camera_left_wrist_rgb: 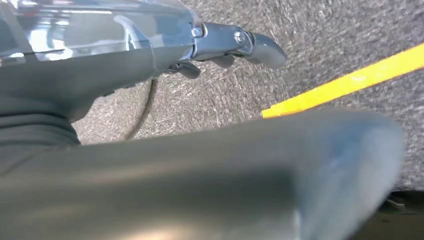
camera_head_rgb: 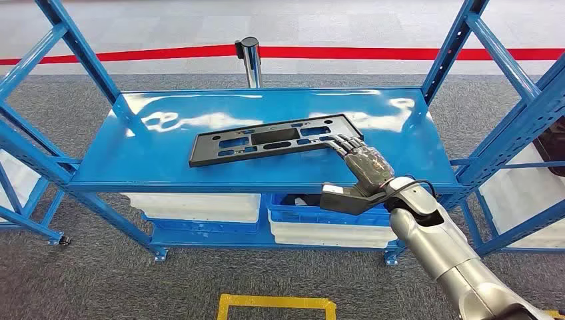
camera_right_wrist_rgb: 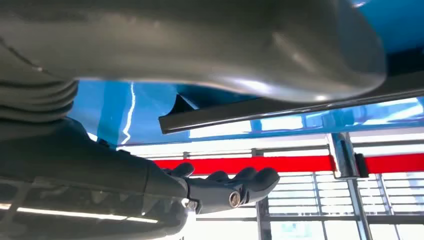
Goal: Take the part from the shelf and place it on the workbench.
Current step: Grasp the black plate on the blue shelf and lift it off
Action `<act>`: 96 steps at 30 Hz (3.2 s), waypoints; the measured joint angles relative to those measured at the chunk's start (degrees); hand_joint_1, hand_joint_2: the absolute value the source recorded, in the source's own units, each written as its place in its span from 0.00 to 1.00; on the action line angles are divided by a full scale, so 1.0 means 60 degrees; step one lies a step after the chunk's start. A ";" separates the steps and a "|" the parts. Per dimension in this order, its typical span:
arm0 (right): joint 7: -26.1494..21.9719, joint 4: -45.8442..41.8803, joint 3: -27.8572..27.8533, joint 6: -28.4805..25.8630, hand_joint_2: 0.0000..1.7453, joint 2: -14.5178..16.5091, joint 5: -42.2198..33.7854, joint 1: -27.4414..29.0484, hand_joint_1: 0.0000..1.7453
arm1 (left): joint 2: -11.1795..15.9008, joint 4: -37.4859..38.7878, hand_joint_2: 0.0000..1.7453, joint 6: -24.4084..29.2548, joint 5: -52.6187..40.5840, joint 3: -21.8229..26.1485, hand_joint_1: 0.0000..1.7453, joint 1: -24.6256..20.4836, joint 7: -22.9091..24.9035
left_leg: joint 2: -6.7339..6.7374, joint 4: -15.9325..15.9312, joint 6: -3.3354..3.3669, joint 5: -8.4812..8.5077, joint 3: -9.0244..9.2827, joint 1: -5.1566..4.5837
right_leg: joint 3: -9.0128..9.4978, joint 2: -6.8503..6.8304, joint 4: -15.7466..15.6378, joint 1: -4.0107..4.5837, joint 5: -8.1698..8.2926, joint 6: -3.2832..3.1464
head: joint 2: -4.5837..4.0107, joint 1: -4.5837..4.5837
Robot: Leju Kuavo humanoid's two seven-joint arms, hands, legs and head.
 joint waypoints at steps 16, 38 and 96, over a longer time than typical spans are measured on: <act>-0.0004 -0.0026 0.0005 -0.0005 0.00 0.0040 0.0048 0.0107 0.00 | -0.0001 0.0004 0.00 -0.0003 -0.0062 0.0000 0.00 0.0029 0.0007 | -0.0007 -0.2829 0.0519 0.1472 0.1056 -0.0055 | -0.0848 0.0004 0.2351 -0.0006 -0.1265 0.0510 | 0.0000 0.0047; -0.0005 0.0010 0.0181 0.0185 0.00 0.0361 0.0211 0.0222 0.00 | 0.0000 0.0003 0.00 -0.0027 -0.0256 -0.0138 0.00 -0.0005 0.0042 | -0.0002 -0.2567 0.0290 0.1887 0.0279 -0.0213 | 0.0833 0.0059 -0.0118 0.0089 -0.0622 0.0064 | 0.0000 -0.0242; 0.0462 0.1472 0.3464 0.4079 1.00 -0.0005 -0.4022 -0.1910 0.00 | -0.0033 0.0001 0.00 -0.0082 -0.0580 -0.0063 0.00 -0.0051 0.0164 | -0.0020 -0.3026 0.0239 0.1412 0.1251 -0.0203 | 0.0059 0.0010 -0.0144 0.0045 0.0063 0.0179 | 0.0000 -0.0051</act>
